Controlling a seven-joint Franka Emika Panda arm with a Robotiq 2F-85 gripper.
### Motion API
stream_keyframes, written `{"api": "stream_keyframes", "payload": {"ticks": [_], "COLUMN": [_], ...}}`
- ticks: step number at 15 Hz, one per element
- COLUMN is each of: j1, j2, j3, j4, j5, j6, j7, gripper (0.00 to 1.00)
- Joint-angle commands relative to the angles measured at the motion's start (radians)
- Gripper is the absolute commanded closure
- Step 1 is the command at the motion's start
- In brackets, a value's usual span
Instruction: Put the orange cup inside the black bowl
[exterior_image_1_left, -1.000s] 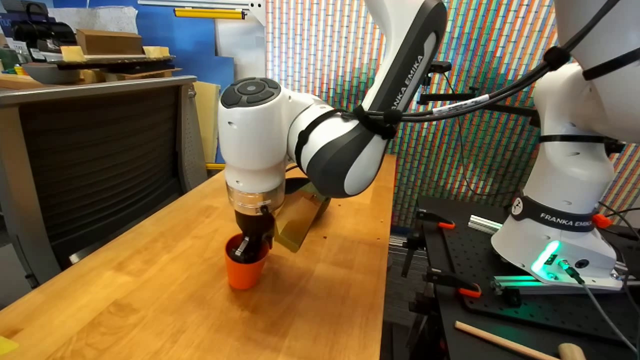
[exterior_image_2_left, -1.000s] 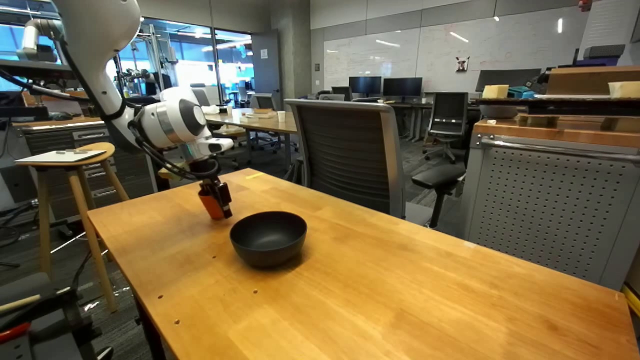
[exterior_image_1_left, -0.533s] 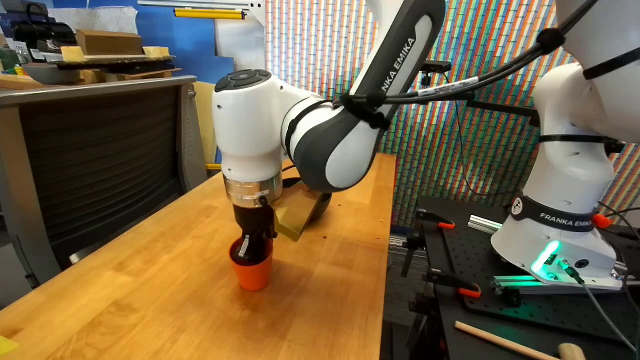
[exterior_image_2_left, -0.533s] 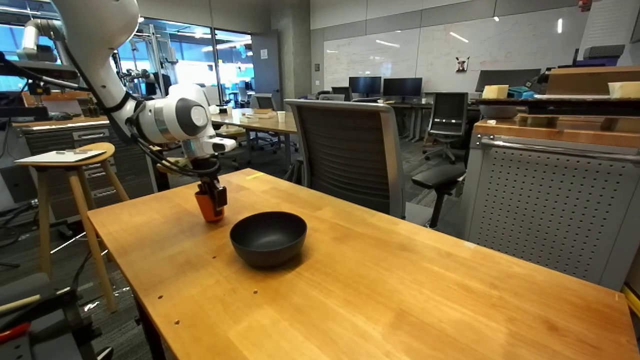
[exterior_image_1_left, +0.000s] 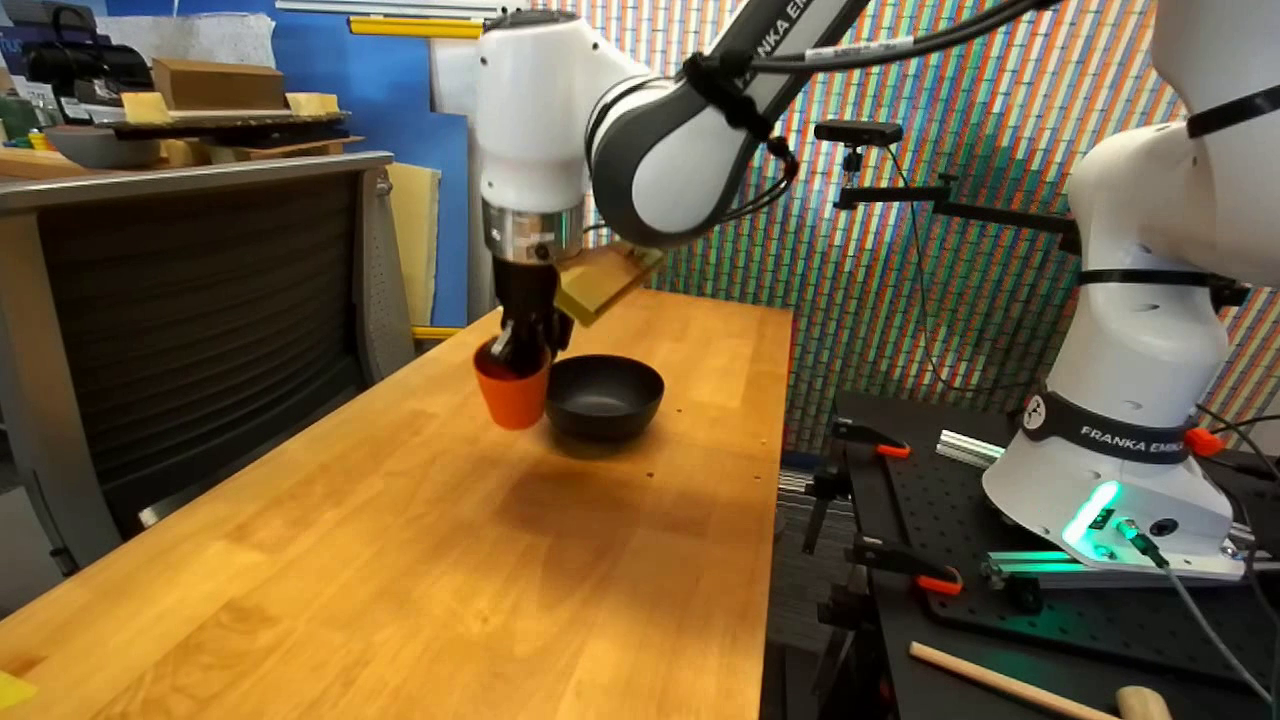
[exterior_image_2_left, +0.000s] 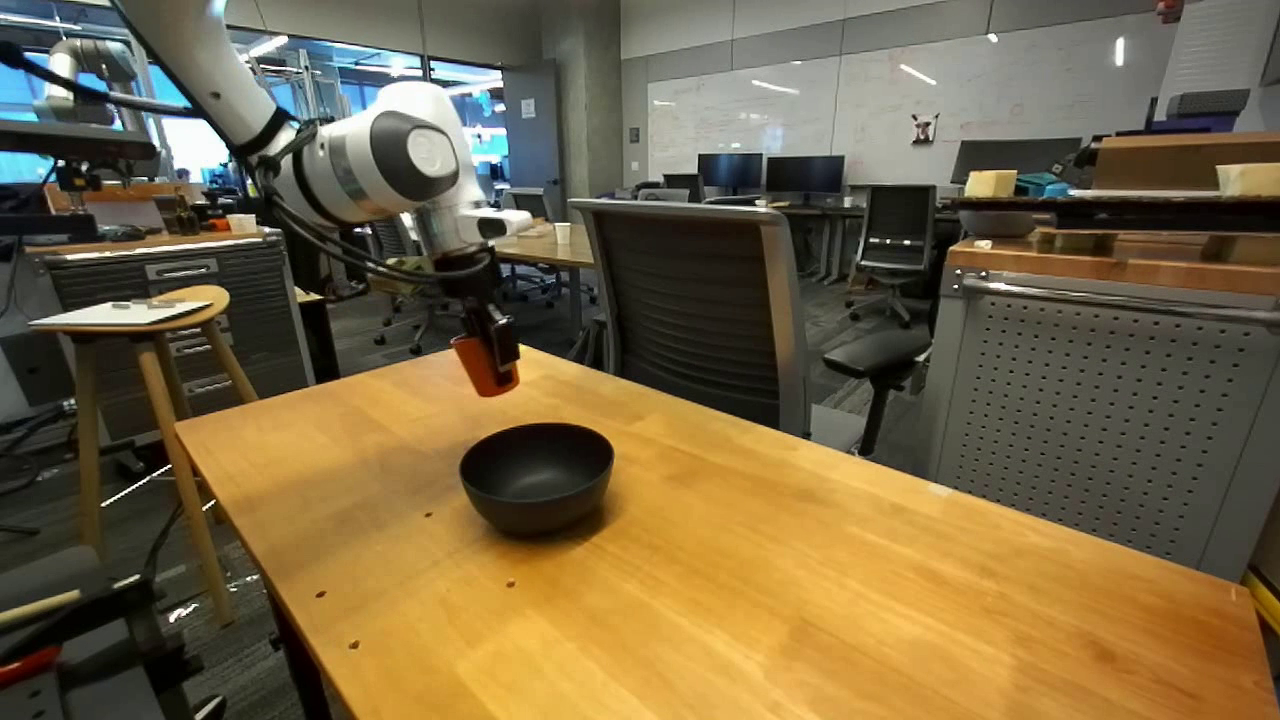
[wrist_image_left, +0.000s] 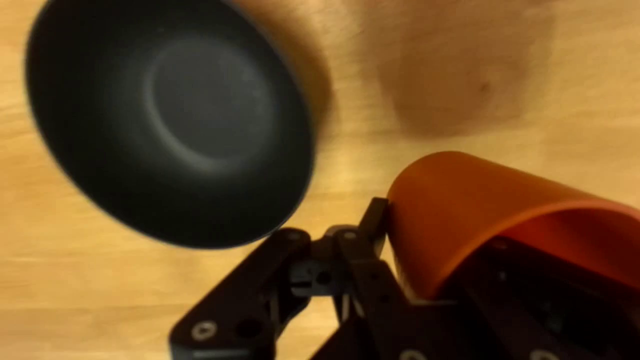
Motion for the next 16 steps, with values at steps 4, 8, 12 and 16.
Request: {"api": "stream_keyframes", "payload": {"ticks": [4, 8, 12, 16], "j1": [-0.127, -0.211, -0.231, -0.235], "j2": [-0.179, -0.102, -0.012, 0.035], "j3": [-0.124, -0.1, -0.07, -0.038], "j4": [-0.104, -0.147, -0.16, -0.151], "j5": [-0.067, 0.028, 0.137, 0.229], "j6": [-0.035, -0.061, -0.005, 0.052], "j7": [0.144, 0.078, 0.011, -0.099], "gripper": [0.98, 0.98, 0.98, 0.98]}}
